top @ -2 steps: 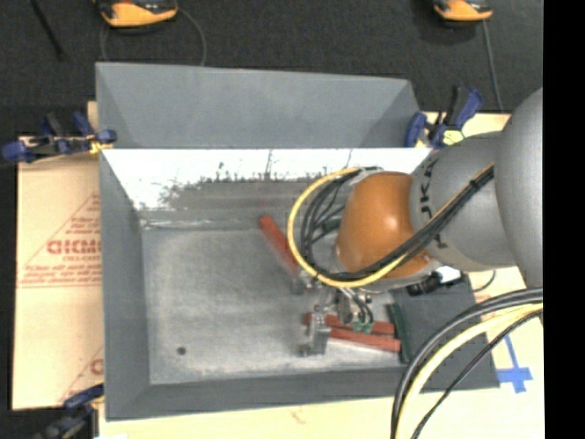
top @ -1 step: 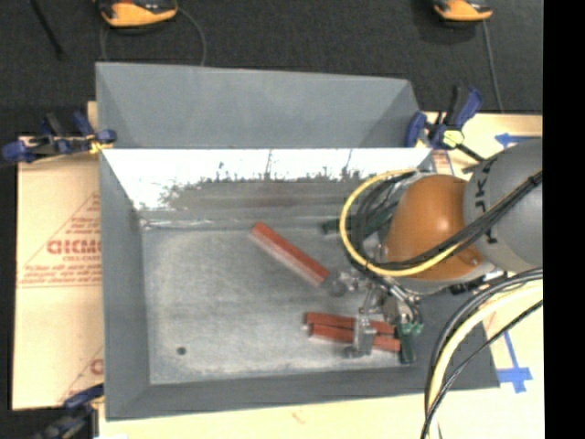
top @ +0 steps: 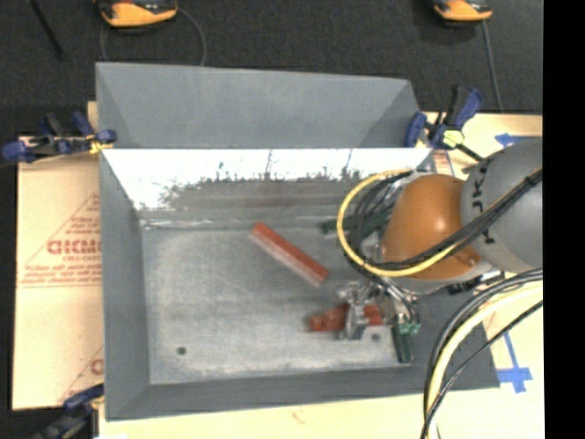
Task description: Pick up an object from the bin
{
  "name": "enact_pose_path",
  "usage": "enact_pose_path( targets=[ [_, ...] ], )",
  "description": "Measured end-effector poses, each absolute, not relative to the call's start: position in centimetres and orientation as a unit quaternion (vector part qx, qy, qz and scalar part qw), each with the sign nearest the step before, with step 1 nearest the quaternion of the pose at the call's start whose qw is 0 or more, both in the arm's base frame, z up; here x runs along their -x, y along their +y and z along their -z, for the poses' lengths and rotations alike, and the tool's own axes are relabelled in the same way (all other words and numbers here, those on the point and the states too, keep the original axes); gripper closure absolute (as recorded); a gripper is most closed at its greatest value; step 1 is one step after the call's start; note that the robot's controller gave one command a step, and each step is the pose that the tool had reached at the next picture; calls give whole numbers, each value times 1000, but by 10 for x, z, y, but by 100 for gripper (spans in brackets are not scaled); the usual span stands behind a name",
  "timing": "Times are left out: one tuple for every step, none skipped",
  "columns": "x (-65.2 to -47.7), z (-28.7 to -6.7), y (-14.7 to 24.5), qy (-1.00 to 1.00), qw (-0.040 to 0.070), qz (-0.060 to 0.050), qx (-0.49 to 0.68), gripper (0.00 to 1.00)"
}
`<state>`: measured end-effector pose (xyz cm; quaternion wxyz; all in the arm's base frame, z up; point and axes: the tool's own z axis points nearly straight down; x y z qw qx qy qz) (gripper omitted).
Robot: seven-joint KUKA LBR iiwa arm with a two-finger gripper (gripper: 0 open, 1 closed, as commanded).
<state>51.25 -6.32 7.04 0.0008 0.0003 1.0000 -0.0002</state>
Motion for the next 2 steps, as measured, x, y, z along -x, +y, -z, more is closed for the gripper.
enact_pose_path(
  targets=[
    [-502,-181,-58,1000,5,1,12,100],
    [-514,-296,-70,1000,6,1,-8,100]
  ],
)
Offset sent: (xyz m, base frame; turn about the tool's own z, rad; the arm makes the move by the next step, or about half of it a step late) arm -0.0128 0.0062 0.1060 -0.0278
